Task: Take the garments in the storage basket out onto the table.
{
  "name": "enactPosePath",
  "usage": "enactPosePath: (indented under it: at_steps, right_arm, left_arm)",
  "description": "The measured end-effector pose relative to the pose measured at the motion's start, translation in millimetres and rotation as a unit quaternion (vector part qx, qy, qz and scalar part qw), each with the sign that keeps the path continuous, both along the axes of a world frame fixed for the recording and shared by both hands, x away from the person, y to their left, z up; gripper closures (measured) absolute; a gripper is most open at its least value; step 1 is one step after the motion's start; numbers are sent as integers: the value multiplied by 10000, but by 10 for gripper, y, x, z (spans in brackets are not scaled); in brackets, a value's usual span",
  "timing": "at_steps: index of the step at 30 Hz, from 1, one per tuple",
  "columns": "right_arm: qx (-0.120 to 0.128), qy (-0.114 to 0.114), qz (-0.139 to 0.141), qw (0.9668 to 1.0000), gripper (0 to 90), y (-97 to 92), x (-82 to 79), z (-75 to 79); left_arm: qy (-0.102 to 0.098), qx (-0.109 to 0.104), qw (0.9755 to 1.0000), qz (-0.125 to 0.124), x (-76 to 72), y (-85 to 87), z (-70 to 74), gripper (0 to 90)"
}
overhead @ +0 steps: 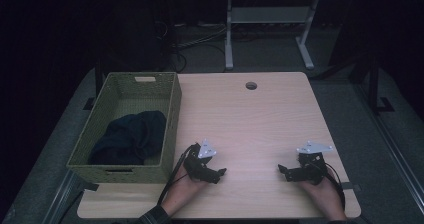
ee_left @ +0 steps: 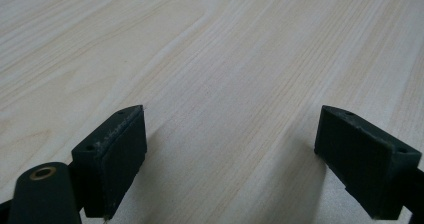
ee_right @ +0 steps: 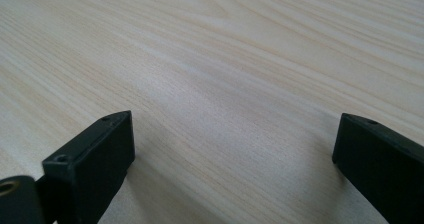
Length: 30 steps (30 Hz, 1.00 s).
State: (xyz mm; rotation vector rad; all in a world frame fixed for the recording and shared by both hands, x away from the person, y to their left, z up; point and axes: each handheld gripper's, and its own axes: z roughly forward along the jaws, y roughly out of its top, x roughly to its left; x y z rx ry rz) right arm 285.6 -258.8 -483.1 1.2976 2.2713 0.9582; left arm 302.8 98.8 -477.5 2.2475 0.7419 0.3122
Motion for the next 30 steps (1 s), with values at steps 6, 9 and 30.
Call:
enactPosePath:
  at_steps: [6, 9, 30]
  right_arm:
    - [1, 2, 0, 10000, 31, 0, 0, 0]
    - [1, 1, -1, 10000, 31, 0, 0, 0]
    - [-1, 2, 1, 10000, 31, 0, 0, 1]
  left_arm:
    - [1, 0, 10000, 0, 0, 0, 0, 127]
    - [1, -1, 10000, -1, 0, 0, 0, 127]
    - [95, -94, 9998, -138, -1, 44, 55, 134]
